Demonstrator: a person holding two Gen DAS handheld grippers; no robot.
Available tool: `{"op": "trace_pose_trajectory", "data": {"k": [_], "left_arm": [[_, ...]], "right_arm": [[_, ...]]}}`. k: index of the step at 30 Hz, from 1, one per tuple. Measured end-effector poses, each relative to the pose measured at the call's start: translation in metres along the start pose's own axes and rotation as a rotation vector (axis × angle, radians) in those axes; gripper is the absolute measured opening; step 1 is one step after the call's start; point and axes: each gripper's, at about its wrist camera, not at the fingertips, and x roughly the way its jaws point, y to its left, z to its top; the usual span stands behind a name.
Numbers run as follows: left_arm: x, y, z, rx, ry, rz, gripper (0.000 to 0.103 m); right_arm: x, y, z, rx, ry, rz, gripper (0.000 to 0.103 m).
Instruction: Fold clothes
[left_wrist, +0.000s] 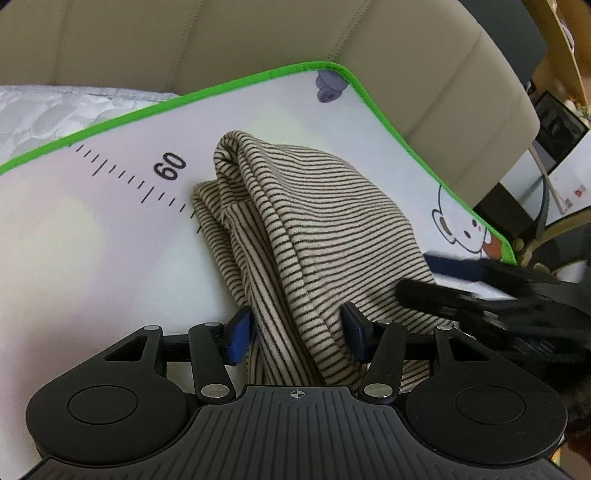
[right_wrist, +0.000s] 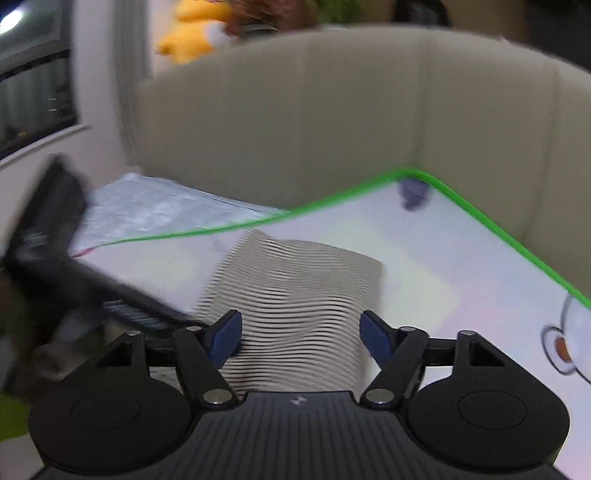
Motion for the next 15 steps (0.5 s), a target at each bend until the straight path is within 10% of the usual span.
{"op": "trace_pose_trajectory", "data": {"k": [7,15], "left_arm": [[-0.008,-0.001,0.0,0.021,-0.029,0.025,0.053],[-0.055,-0.04,0.025,0.228,-0.271,0.005,0.042]], "right_arm": [[0.039,0.034,-0.027,-0.114,0.085,-0.063,0.072],[0.04,0.036,-0.016,-0.133,0.099,-0.048,0.071]]}}
